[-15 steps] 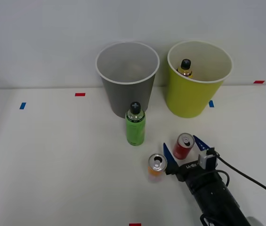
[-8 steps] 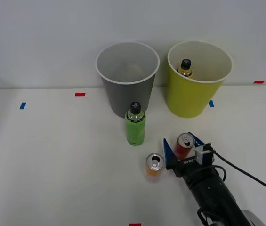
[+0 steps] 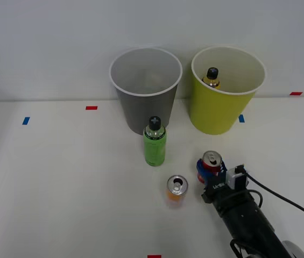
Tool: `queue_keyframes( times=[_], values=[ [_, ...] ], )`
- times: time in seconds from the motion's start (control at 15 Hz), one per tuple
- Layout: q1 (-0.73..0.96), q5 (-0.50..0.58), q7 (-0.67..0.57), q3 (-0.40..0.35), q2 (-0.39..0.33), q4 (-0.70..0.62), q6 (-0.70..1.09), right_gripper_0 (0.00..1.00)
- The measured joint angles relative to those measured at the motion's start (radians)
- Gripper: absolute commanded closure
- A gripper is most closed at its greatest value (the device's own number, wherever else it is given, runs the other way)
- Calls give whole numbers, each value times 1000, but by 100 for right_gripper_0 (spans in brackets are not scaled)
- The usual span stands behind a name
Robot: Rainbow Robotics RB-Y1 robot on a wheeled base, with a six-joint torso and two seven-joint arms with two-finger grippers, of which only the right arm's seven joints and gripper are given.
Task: Put cans in the gray bin, plastic bottles in the light green bin
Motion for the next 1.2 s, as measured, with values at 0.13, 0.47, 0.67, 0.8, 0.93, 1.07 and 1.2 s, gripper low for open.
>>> queue_keyframes(
  times=[0.13, 0.47, 0.67, 0.8, 0.93, 1.07, 1.2],
  values=[
    [6, -2, -1, 0, 2, 0, -16, 100],
    [10, -7, -3, 3, 8, 0, -42, 100],
    [15, -10, -5, 6, 10, 0, -53, 100],
    [16, -11, -6, 8, 11, 0, -59, 100],
    [23, -13, -7, 9, 15, 0, -69, 100],
    [36, -17, -11, 10, 14, -1, -98, 100],
    [53, -24, -18, 11, -1, -9, -123, 100]
  ],
)
